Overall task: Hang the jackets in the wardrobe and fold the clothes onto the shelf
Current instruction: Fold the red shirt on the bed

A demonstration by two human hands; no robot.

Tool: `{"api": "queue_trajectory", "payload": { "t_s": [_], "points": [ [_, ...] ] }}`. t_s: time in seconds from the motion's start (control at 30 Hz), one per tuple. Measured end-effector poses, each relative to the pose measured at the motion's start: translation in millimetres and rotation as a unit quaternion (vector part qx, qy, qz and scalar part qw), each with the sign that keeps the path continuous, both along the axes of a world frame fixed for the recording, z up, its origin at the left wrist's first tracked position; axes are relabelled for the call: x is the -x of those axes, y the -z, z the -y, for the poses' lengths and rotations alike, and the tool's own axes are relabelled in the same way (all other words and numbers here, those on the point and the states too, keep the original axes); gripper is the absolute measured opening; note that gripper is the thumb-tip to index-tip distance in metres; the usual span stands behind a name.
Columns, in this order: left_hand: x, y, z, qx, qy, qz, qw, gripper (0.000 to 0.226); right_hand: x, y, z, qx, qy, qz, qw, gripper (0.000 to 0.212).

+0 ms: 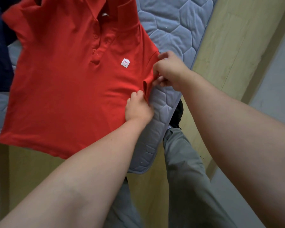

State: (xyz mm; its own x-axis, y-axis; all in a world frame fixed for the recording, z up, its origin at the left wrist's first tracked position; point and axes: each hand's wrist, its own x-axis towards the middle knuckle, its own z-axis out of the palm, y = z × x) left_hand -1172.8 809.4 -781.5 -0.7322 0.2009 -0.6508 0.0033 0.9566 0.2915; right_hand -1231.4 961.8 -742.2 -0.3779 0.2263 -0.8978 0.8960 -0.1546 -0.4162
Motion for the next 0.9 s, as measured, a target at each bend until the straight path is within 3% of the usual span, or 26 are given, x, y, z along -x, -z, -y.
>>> {"api": "queue_trajectory", "payload": {
  "t_s": [0.1, 0.17, 0.23, 0.3, 0.33, 0.4, 0.47, 0.57, 0.73, 0.8, 0.9],
  "points": [
    [8.2, -2.5, 11.5, -0.057, -0.064, 0.012, 0.996, 0.022, 17.8, -4.3, 19.6, 0.014, 0.022, -0.048, 0.999, 0.057],
    [16.4, -0.8, 23.9, -0.093, -0.179, 0.066, 0.977, 0.017, 30.1, -2.5, 35.2, 0.019, 0.034, -0.075, 0.996, 0.060],
    [26.1, 1.6, 36.8, -0.149, -0.384, 0.152, 0.898, 0.022, 43.0, 2.0, 51.2, 0.047, 0.052, -0.082, 0.994, 0.058],
    [34.7, 1.2, 51.3, -0.194, -0.552, 0.229, 0.778, 0.029, 53.9, 9.5, 66.6, 0.069, 0.057, -0.077, 0.993, 0.053],
    [39.4, 1.5, 59.9, -0.201, -0.586, 0.256, 0.742, 0.029, 57.3, 14.6, 72.9, 0.040, 0.028, -0.083, 0.995, 0.049],
    [48.0, 1.1, 75.7, -0.201, -0.592, 0.295, 0.722, 0.022, 59.9, 23.8, 82.1, -0.100, -0.081, -0.116, 0.985, 0.038],
    [54.6, 3.4, 88.4, -0.200, -0.557, 0.321, 0.739, 0.016, 54.9, 29.9, 86.6, -0.242, -0.121, -0.145, 0.952, 0.029],
    [58.3, 11.7, 95.9, -0.179, -0.457, 0.325, 0.809, 0.033, 46.0, 36.6, 86.8, -0.348, -0.087, -0.157, 0.920, 0.031],
    [55.6, 30.1, 100.2, -0.108, -0.331, 0.202, 0.915, 0.035, 38.8, 47.2, 75.4, -0.353, -0.263, -0.083, 0.894, 0.041],
    [64.5, 30.6, 106.6, -0.082, -0.299, 0.186, 0.932, 0.036, 42.1, 46.4, 74.0, -0.355, -0.299, -0.057, 0.884, 0.038],
    [99.4, 28.0, 125.0, -0.062, -0.313, 0.110, 0.941, 0.035, 58.5, 37.6, 93.5, -0.410, -0.310, -0.093, 0.853, 0.036]
  ]
}}
